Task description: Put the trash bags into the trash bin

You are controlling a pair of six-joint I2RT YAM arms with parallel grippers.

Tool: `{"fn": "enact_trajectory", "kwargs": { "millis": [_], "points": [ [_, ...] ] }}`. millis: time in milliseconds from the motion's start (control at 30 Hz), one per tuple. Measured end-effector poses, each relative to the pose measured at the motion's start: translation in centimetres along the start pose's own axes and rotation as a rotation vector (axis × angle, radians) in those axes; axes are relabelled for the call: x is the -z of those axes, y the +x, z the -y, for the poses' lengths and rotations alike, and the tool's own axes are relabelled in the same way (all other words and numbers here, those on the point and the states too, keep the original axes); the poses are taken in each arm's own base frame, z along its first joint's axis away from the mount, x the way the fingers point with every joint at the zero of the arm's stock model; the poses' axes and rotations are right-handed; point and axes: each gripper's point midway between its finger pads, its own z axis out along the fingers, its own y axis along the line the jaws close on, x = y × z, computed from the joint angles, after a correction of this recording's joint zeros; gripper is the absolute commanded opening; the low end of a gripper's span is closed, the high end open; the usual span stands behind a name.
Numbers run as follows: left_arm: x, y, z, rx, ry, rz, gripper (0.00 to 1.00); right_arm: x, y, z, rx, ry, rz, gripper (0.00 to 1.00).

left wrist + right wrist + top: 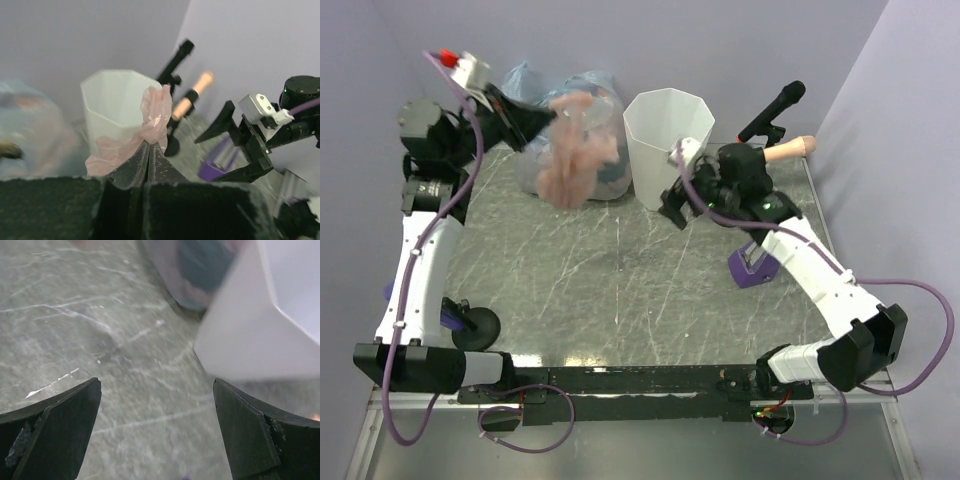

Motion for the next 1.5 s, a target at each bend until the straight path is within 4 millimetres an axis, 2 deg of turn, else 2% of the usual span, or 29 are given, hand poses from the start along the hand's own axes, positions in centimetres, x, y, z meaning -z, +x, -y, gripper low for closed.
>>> {"fn": "enact_trajectory", "kwargs": {
  "millis": [100, 200, 367, 500, 533, 567, 667, 733, 767, 800, 967, 1100, 1200, 1267, 1367, 1467, 1500],
  "points": [
    [0.0, 3.4, 1.2, 0.054, 0.025, -0.087, 0.00, -1.3, -0.9, -3.0, 0.128, -0.065, 0.057, 0.99],
    [0.0, 4.8, 2.4, 0.071, 0.049, -0.133, 0.01, -2.6, -1.8, -4.6, 0.237, -0.088, 0.099, 0.99],
    [0.6, 4.9, 4.7, 0.053, 0.081, -0.152, 0.01, -3.9, -4.2, -5.4, 0.380, -0.072, 0.187, 0.99],
    [1.4, 4.4, 6.0, 0.026, 0.088, -0.145, 0.01, -5.2, -4.4, -5.6, 0.427, -0.065, 0.219, 0.99],
    [1.6, 4.2, 6.1, 0.021, 0.086, -0.141, 0.01, -5.6, -4.2, -5.8, 0.427, -0.073, 0.217, 0.94],
    [1.6, 4.1, 6.1, 0.016, 0.082, -0.137, 0.01, -6.2, -3.9, -5.9, 0.425, -0.086, 0.213, 0.84],
    [1.7, 3.9, 5.9, 0.012, 0.066, -0.131, 0.00, -7.4, -3.0, -6.6, 0.410, -0.134, 0.199, 0.44],
    [1.7, 4.0, 5.7, 0.010, 0.050, -0.130, 0.01, -8.2, -2.2, -7.2, 0.378, -0.170, 0.183, 0.23],
    [1.8, 4.1, 5.5, 0.008, 0.043, -0.130, 0.01, -8.4, -2.1, -7.4, 0.372, -0.181, 0.179, 0.07],
    [1.8, 4.3, 5.3, 0.009, 0.033, -0.132, 0.01, -8.4, -1.8, -7.6, 0.358, -0.193, 0.170, 0.00],
    [2.5, 6.1, 3.8, 0.025, -0.041, -0.154, 0.01, -7.0, -1.2, -8.1, 0.370, -0.223, 0.136, 0.00],
    [3.9, 8.2, 0.8, 0.031, -0.163, -0.175, 0.00, -3.0, -0.4, -8.4, 0.461, -0.208, 0.131, 0.00],
    [5.7, 11.1, -1.8, 0.044, -0.273, -0.210, 0.01, 0.2, 0.9, -8.2, 0.535, -0.177, 0.123, 0.00],
    [6.8, 12.9, -3.0, 0.055, -0.325, -0.236, 0.00, 1.6, 1.7, -7.6, 0.566, -0.147, 0.110, 0.00],
    [8.3, 15.5, -3.8, 0.063, -0.364, -0.276, 0.01, 2.0, 3.3, -6.3, 0.568, -0.104, 0.061, 0.00],
    [9.0, 16.8, -3.5, 0.055, -0.354, -0.300, 0.01, 1.6, 5.2, -5.8, 0.549, -0.095, 0.001, 0.00],
    [9.1, 16.9, -3.3, 0.050, -0.346, -0.304, 0.14, 1.5, 5.5, -5.7, 0.545, -0.098, -0.009, 0.00]
  ]
}}
